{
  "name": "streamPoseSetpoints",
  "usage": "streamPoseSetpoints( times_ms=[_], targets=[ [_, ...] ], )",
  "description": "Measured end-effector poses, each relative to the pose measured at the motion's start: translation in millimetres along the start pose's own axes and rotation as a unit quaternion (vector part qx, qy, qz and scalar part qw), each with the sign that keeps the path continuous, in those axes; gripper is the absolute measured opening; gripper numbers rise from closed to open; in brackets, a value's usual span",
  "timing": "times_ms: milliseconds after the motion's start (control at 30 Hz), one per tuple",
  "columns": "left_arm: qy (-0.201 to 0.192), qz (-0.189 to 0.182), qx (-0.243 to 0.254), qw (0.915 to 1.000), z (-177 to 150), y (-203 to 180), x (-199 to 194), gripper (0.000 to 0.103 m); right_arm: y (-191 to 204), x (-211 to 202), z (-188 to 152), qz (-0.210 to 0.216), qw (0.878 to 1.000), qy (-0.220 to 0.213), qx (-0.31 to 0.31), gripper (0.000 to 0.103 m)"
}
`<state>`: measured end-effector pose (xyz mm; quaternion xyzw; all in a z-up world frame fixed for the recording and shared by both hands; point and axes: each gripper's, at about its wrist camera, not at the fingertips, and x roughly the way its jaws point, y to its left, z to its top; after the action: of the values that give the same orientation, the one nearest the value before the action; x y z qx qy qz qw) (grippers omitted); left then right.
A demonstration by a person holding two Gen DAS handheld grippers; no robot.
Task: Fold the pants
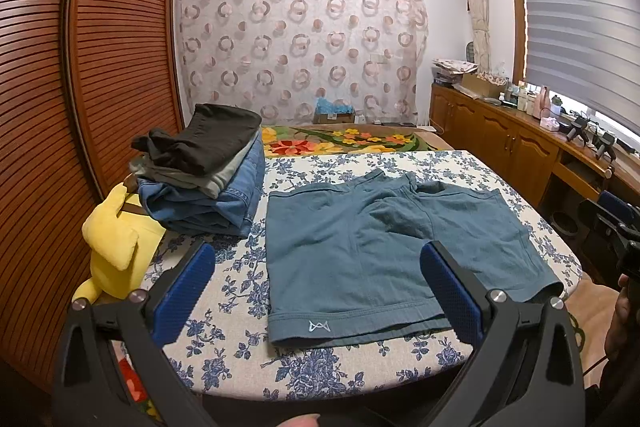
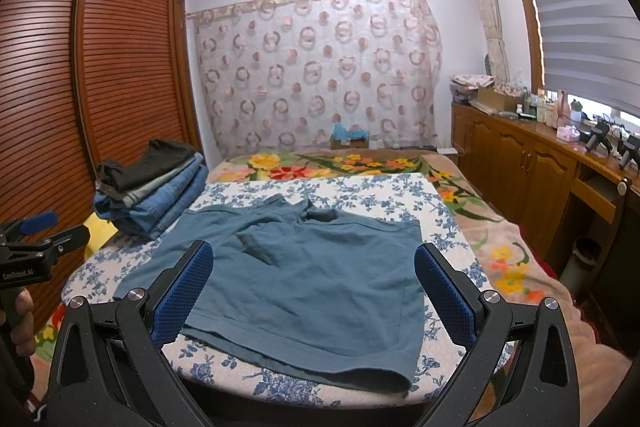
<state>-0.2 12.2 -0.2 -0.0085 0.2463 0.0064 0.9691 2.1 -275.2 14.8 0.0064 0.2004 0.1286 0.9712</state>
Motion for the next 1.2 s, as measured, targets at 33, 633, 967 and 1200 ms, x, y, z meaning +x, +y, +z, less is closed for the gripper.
streamPoseSetpoints(
  times_ms=[33, 633, 967, 1200],
  targets=[
    [0.0, 0.001, 0.0, 1.0, 0.0, -1.0, -0.7, 0.103, -0.4, -0.1, -0.3, -0.001, 1.0, 0.0, 0.0, 0.103],
    [-0.004, 0.005, -0.004, 1.0, -2.3, 1.0, -3.0, 0.103, 4.1, -0.6, 2.2, 0.0, 1.0, -0.002, -0.001, 0.103],
    [-0.005, 0.007, -0.004, 1.0, -2.5, 2.5, -4.1, 0.103, 5.3, -2.5, 4.7, -0.002, 1.0, -0.003, -0.002, 0.103],
    [-0.006, 0.007, -0.004, 1.0, -2.6, 1.7, -4.2, 0.103, 5.2, -2.5, 4.2, -0.002, 1.0, -0.004, -0.001, 0.103]
  ],
)
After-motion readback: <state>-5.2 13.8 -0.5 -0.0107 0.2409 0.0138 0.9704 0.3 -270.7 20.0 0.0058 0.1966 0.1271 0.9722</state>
